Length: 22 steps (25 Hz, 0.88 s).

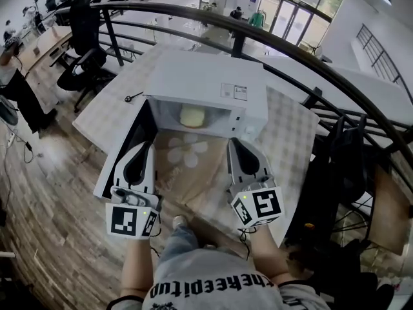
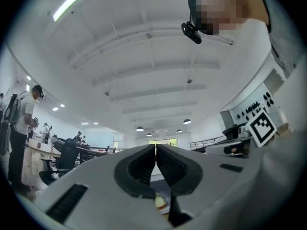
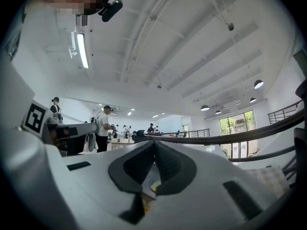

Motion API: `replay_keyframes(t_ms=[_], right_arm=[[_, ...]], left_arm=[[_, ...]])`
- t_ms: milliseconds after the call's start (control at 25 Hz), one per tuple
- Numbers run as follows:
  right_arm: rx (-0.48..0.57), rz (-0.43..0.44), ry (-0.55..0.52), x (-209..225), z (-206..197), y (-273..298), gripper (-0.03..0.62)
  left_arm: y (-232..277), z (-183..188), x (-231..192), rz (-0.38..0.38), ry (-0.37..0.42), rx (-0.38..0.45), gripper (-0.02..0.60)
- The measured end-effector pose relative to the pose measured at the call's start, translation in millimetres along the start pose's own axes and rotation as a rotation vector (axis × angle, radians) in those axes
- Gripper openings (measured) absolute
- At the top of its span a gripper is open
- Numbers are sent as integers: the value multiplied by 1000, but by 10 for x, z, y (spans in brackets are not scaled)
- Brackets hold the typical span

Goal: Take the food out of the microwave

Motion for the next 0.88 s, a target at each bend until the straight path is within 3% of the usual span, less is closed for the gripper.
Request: replay_keyframes(t_ms=[440,680,880], right_arm=[[-114,-19,-22,75,-423,580,5],[-250,13,-103,66,-809,852,12],[-376,69,-217,39,-1155,1079,29]], left_arm=[[481,-364,-174,-111,-44,-50,11],[524,-603,-178,-163,-34,-89,11],[470,-852,-172,-208,-22,-175,11]])
Point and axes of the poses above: the fingertips, and each gripper's own axes: y forward along the fingers, x to its right, z out of its top, the point moved 7 cm from there along -y, backward along the fingers, and after that the axes turned 13 degrees about z, right-handed, at the moved point
